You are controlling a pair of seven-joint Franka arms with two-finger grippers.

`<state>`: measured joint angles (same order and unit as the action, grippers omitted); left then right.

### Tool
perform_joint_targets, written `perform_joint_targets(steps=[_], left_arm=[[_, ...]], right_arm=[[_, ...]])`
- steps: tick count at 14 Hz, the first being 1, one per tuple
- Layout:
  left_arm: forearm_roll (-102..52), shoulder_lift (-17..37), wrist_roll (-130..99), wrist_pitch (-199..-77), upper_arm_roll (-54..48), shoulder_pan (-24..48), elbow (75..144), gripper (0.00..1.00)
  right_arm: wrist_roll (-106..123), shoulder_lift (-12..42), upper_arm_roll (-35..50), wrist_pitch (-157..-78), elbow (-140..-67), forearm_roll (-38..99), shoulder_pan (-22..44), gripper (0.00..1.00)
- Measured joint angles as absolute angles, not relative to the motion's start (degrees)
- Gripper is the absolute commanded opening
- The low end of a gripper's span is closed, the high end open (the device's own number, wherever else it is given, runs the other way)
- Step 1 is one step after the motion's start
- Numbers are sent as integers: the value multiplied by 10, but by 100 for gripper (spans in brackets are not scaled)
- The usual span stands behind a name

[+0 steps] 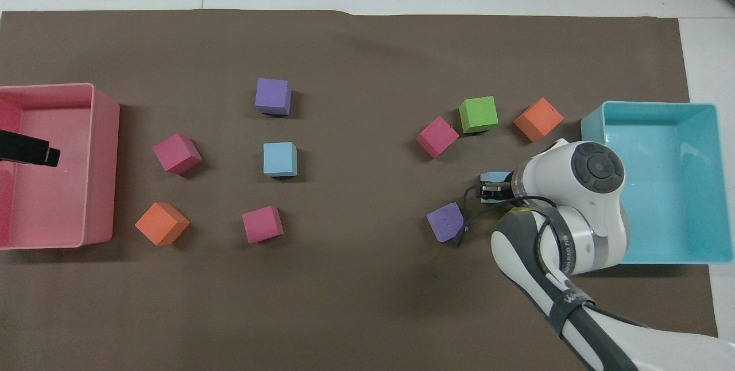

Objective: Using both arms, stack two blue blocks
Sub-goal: 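Grasp the light-blue cube with the right gripper and lift it, then carry the light-blue cube with the right gripper toward the table center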

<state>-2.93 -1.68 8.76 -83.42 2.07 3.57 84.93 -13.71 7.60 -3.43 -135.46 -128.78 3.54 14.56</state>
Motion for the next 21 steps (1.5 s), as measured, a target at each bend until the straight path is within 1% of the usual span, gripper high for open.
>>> perform_joint_targets(steps=[4, 9, 11, 13, 17, 19, 21], left_arm=[[-29, -17, 88, -834, 21, 36, 849, 100], [-29, -17, 88, -834, 21, 36, 849, 100], [-29, -17, 88, -834, 21, 36, 849, 100], [-29, -17, 88, -834, 21, 36, 849, 100], [-29, -17, 88, -834, 21, 36, 849, 100], [-29, -17, 88, -834, 21, 36, 849, 100], [-29, -17, 88, -834, 21, 36, 849, 100]], right_arm=[[-137, 72, -34, -1318, -1247, 35, 146, 0], [-135, 43, -32, -1242, -1188, 35, 147, 0], [-134, 42, -32, -1212, -1157, 35, 155, 0], [-134, 44, -31, -1205, -1141, 35, 167, 0], [-136, 60, -31, -1196, -1108, 35, 196, 0], [-159, 76, -30, -1175, -1072, 35, 216, 0], [-198, 104, -30, -1162, -1030, 31, 246, 0]])
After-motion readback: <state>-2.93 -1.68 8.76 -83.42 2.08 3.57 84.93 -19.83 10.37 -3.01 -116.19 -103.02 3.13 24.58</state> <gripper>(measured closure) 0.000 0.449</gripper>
